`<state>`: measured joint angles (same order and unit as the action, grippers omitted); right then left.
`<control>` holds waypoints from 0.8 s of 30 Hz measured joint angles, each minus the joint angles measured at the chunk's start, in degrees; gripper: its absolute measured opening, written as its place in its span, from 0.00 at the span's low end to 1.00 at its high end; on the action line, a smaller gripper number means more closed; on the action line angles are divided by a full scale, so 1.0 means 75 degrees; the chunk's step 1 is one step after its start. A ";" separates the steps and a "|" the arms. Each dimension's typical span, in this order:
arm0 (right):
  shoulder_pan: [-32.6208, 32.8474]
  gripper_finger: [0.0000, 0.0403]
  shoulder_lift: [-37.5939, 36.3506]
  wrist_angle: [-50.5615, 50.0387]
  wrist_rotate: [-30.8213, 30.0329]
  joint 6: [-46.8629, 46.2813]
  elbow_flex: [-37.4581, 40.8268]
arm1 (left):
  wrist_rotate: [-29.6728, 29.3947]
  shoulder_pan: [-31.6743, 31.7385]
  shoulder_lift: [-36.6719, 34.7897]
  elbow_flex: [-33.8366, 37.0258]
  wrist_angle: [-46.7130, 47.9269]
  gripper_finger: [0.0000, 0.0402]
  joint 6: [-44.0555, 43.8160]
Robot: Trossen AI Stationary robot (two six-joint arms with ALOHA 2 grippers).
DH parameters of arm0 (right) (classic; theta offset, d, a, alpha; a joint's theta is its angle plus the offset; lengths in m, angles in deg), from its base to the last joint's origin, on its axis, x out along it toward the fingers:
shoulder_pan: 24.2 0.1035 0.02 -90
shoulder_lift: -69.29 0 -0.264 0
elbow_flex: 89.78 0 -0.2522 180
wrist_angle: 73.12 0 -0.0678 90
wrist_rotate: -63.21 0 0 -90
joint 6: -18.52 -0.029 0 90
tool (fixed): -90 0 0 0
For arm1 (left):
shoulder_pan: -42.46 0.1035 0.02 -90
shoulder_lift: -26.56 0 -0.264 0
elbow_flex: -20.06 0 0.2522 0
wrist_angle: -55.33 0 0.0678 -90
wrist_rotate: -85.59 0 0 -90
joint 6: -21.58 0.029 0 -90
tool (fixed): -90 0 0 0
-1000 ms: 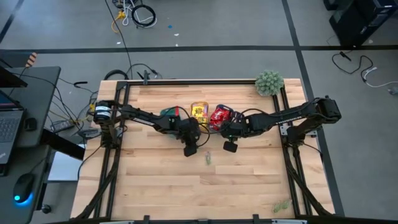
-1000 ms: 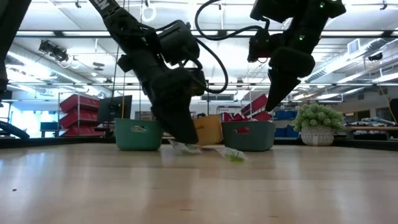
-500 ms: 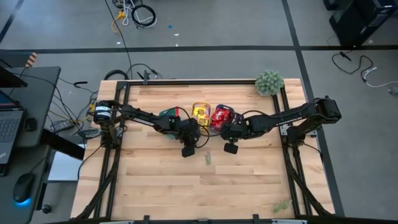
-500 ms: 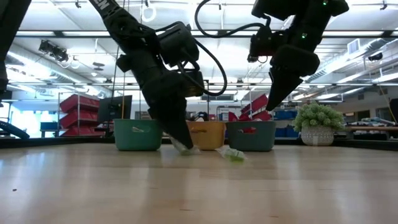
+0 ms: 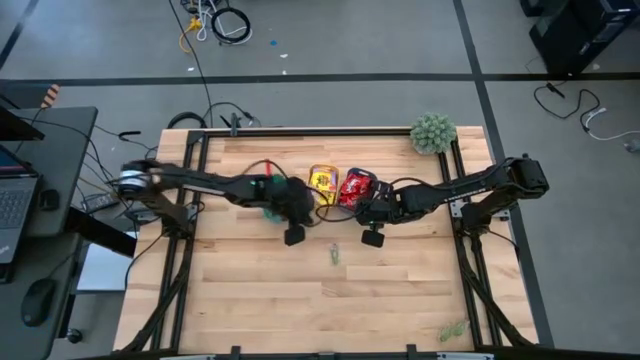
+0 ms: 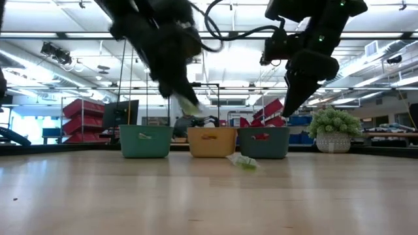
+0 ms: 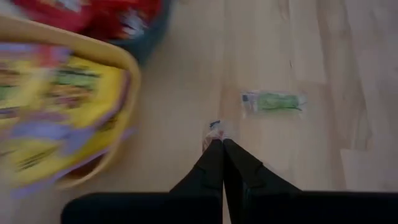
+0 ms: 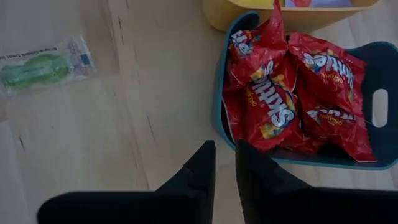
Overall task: Sort candy
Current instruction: Put the green gummy into the green bin
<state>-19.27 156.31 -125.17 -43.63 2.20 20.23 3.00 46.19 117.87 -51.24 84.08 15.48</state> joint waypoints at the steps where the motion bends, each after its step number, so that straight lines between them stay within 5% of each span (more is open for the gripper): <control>1: 0.0000 0.12 0.0000 -0.0013 0.0000 0.0000 0.0000 | -0.0193 0.0000 -0.0292 -0.0003 0.0250 0.00 -0.0040; 6: 0.0000 0.13 0.0000 -0.0042 -0.0003 -0.0006 0.0000 | -0.1346 0.0128 -0.1408 0.0150 0.1540 0.00 -0.0857; 11: 0.0000 0.12 0.0003 -0.0025 -0.0003 -0.0023 0.0000 | -0.1473 0.0480 -0.1865 0.1036 0.1803 0.00 -0.1644; 24: 0.0000 0.12 0.0003 0.0109 -0.0014 -0.0006 0.0000 | -0.1656 0.1011 -0.1877 0.2079 0.0990 0.05 -0.0691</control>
<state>-19.27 156.33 -124.35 -43.74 2.16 20.23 -9.42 53.77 103.79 -35.65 91.50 10.30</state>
